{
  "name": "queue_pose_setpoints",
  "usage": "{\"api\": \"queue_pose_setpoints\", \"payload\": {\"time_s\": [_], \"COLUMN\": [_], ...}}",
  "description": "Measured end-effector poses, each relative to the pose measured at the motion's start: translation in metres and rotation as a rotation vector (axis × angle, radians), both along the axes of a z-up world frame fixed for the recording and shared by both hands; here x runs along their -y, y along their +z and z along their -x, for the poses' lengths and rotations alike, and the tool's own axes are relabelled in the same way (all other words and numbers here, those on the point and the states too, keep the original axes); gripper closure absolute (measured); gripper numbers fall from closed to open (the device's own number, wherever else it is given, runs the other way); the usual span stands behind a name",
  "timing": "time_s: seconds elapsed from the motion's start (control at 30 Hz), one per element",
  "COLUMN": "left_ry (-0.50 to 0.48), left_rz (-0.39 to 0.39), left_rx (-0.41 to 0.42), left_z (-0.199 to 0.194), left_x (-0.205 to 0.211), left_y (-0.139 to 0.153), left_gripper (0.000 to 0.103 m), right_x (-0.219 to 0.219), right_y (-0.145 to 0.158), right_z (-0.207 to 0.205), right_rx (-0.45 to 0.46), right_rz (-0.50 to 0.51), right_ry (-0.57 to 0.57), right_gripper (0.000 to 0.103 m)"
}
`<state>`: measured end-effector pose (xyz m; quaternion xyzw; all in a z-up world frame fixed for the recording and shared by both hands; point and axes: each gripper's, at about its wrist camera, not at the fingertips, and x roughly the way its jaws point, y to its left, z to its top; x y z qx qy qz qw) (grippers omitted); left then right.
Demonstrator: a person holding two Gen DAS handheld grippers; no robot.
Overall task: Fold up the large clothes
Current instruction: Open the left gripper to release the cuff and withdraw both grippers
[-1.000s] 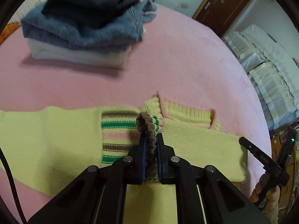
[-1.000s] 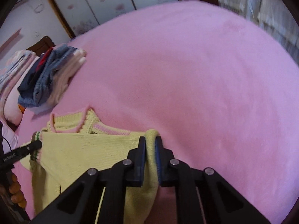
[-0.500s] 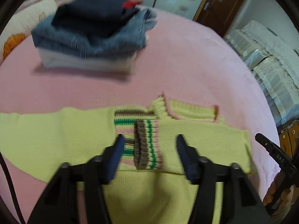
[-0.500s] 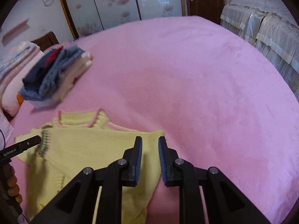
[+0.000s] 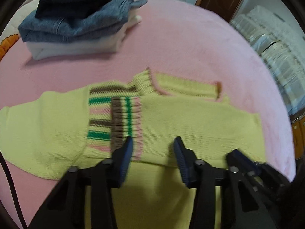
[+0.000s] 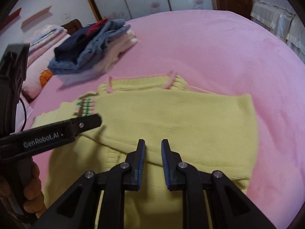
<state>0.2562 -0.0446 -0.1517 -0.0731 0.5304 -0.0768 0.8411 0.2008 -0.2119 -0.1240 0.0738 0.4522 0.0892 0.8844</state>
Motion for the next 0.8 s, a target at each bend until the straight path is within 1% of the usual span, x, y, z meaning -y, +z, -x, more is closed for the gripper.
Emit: {"api": "queue_pose_setpoints", "payload": {"time_s": [0.1, 0.13, 0.17, 0.2, 0.23, 0.27, 0.33, 0.47, 0.57, 0.6, 0.67, 0.8], "left_ry": [-0.003, 0.0, 0.005, 0.022, 0.03, 0.031, 0.038, 0.037, 0.038, 0.039, 0.042, 0.041], "left_rz": [0.031, 0.029, 0.02, -0.011, -0.013, 0.018, 0.041, 0.018, 0.017, 0.022, 0.031, 0.023], "left_rx": [-0.002, -0.003, -0.002, -0.003, -0.008, -0.015, -0.013, -0.006, -0.005, -0.005, -0.006, -0.003], "left_z": [0.0, 0.0, 0.0, 0.001, 0.001, 0.002, 0.005, 0.006, 0.011, 0.013, 0.006, 0.006], "left_x": [-0.012, -0.014, -0.016, -0.018, -0.021, -0.024, -0.024, -0.02, -0.014, -0.018, -0.023, -0.02], "left_y": [-0.002, -0.001, -0.001, -0.002, -0.005, -0.007, -0.008, -0.009, -0.008, -0.008, -0.012, -0.011], "left_gripper": [0.069, 0.069, 0.069, 0.069, 0.068, 0.068, 0.067, 0.067, 0.067, 0.067, 0.066, 0.066], "right_x": [0.032, 0.042, 0.051, 0.063, 0.071, 0.079, 0.083, 0.075, 0.073, 0.073, 0.075, 0.074], "right_y": [0.005, 0.005, 0.004, 0.002, 0.001, 0.0, -0.004, -0.005, -0.007, -0.007, -0.007, -0.008], "right_z": [0.005, 0.007, 0.008, 0.01, 0.012, 0.014, 0.016, 0.016, 0.015, 0.015, 0.016, 0.017], "right_rx": [0.014, 0.015, 0.008, -0.003, -0.006, -0.011, -0.018, -0.017, -0.015, -0.014, -0.014, -0.014], "right_rz": [0.072, 0.076, 0.083, 0.097, 0.094, 0.072, 0.056, 0.085, 0.083, 0.077, 0.062, 0.062], "right_ry": [-0.1, -0.118, -0.138, -0.172, -0.19, -0.2, -0.205, -0.227, -0.236, -0.237, -0.24, -0.244], "right_gripper": [0.091, 0.094, 0.101, 0.102, 0.102, 0.102, 0.102, 0.102, 0.102, 0.102, 0.101, 0.101]}}
